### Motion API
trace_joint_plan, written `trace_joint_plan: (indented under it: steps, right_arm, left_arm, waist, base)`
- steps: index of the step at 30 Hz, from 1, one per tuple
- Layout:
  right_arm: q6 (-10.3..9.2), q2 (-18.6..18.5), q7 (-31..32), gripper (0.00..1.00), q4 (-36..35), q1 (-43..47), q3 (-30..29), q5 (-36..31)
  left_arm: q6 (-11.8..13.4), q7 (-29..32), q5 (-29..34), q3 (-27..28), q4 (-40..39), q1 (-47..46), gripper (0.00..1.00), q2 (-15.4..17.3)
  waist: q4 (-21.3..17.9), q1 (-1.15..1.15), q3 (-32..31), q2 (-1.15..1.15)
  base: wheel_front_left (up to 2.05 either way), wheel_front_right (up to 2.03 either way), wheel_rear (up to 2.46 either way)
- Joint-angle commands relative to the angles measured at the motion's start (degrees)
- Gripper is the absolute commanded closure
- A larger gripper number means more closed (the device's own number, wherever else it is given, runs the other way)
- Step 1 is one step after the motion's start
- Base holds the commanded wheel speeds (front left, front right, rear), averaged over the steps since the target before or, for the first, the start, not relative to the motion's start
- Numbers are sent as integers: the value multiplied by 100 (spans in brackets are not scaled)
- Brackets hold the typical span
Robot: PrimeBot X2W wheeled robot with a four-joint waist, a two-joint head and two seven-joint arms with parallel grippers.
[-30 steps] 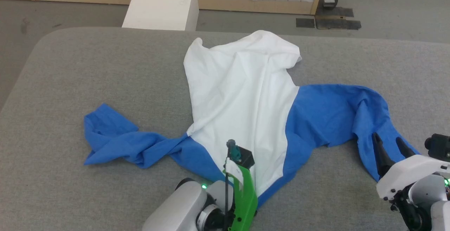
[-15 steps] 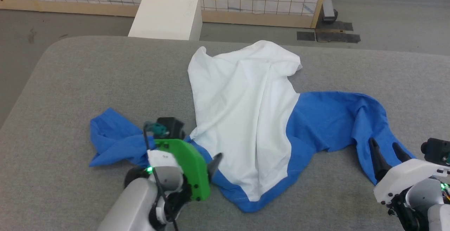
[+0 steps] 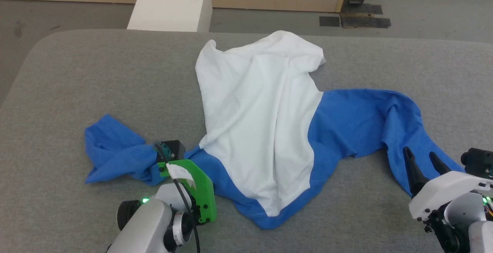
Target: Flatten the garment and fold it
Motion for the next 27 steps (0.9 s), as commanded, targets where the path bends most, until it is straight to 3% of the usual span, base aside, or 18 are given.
trace_joint_plan:
  steps: [1,8,11,19,27]
  right_arm:
    - [-8,-1,-10,0,-26,-78,-22,33]
    - [-8,-1,-7,0,-49,-65,-106,17]
    - [-8,-1,7,0,-51,-91,-109,13]
    - [-8,0,210,0,-218,-117,272,-204]
    - [-8,-64,1559,0,-395,-418,1306,-698]
  left_arm:
    - [23,-85,24,46,45,-118,0,-56]
    - [-127,-319,-131,73,305,-118,0,-207]
    - [-190,-346,-162,39,441,-106,100,-231]
    - [-232,-863,-471,403,205,118,100,-322]
    - [-134,-1417,-703,788,-634,603,100,-385]
  waist:
    - [-101,0,108,0]
    - [-121,0,195,0]
    - [-109,0,202,0]
    - [-46,0,183,0]
    - [40,0,281,0]
  base:
    - [0,0,0]
    - [0,0,0]
    - [0,0,0]
    - [0,0,0]
    - [0,0,0]
